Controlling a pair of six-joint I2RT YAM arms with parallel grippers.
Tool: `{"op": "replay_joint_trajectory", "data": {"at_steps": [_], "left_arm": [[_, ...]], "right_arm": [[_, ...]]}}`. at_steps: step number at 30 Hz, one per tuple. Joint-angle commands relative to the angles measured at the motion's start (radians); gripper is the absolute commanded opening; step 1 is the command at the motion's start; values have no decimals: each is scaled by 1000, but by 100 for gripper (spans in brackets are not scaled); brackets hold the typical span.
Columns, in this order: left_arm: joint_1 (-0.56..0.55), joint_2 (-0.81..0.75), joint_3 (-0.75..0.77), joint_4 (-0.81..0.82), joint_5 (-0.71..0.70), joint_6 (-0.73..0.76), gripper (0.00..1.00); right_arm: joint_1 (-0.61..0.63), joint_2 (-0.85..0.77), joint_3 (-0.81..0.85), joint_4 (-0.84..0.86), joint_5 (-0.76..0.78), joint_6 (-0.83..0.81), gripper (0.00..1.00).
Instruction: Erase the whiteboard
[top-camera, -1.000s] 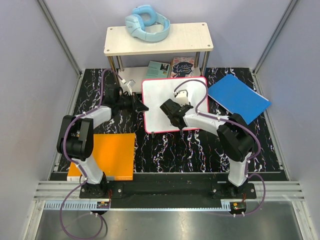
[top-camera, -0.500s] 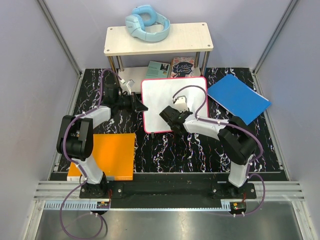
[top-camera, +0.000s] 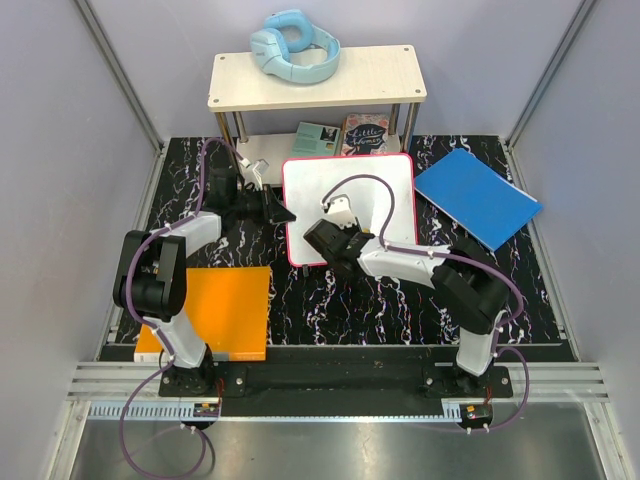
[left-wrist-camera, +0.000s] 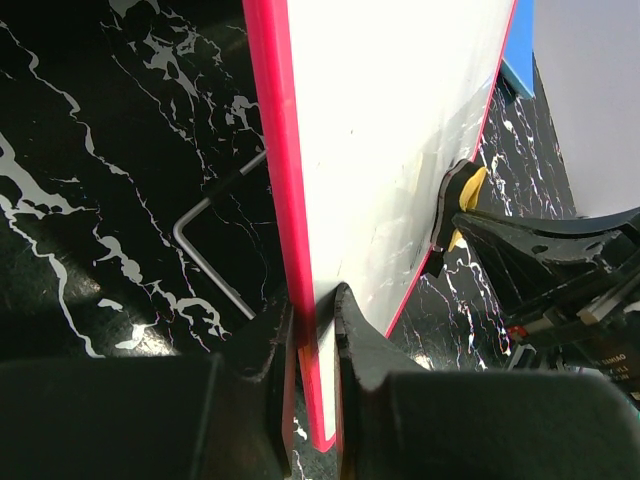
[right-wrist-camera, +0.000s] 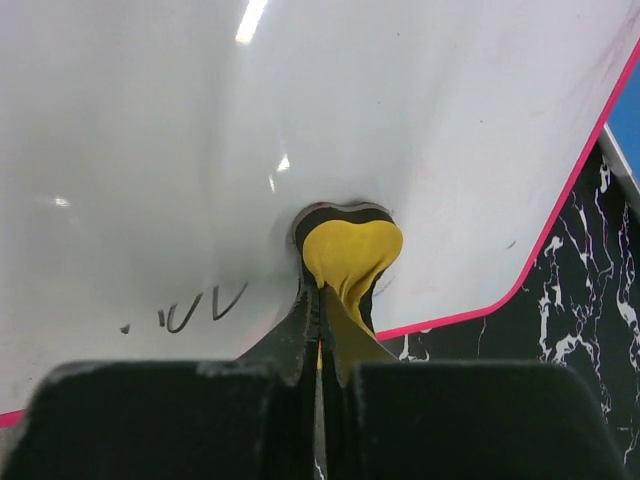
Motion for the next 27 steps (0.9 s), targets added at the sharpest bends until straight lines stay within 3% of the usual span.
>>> {"op": "replay_joint_trajectory", "data": {"at_steps": [1,16,27], "left_arm": [[37,-20,-7,7,-128,94,0],[34,-19,-4,4,-126,97,0],[34,-16,-4,4,-121,95,0]], "right_arm": [[13,29,45,142,-44,-98,0],[61,94,116,225,-242,-183,0],[65,43,88,174,-136,-128,0]]}}
